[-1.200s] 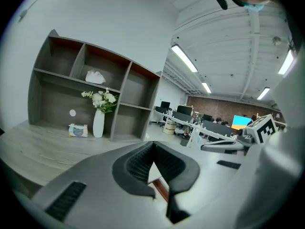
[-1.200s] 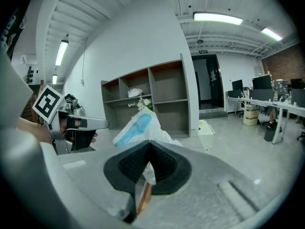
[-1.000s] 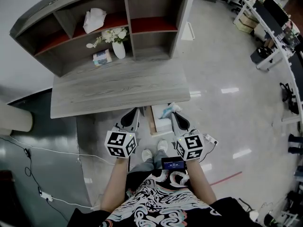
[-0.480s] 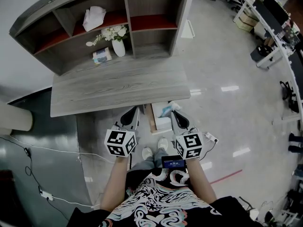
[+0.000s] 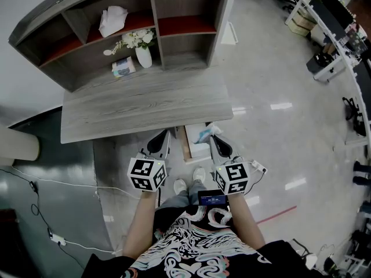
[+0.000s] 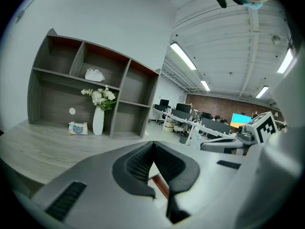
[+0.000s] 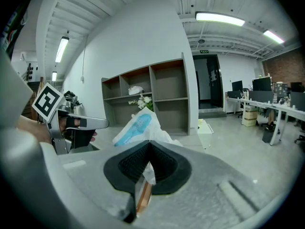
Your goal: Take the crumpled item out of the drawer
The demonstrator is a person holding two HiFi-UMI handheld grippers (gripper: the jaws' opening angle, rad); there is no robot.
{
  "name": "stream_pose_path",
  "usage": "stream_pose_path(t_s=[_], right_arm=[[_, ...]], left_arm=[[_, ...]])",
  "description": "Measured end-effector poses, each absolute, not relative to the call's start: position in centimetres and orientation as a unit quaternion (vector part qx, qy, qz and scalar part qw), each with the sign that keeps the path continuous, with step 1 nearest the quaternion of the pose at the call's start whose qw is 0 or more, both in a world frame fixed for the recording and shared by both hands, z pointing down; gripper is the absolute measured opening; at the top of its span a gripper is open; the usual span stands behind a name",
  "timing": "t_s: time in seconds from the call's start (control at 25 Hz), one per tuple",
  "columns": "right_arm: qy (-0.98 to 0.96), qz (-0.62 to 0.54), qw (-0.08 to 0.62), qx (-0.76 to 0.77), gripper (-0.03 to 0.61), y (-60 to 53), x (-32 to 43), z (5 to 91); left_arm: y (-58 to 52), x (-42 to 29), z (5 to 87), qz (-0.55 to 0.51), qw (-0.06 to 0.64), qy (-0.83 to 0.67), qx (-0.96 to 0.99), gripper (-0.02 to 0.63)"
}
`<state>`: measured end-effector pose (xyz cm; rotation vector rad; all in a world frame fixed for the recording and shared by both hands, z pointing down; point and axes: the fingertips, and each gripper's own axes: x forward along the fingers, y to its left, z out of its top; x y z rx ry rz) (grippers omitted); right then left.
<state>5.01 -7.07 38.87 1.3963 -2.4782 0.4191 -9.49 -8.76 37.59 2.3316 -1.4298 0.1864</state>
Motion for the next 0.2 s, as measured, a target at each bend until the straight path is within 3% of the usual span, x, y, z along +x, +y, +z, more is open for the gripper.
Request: stream_pose_path(t_s=[0.2], right_arm=[[-0.853, 0.146, 0.136, 0.482, 0.006, -7.39, 4.77, 39.13]], left_arm=[[-9.26, -9.73, 37.8, 0.067, 0.2, -0.51, 0.834, -0.002]])
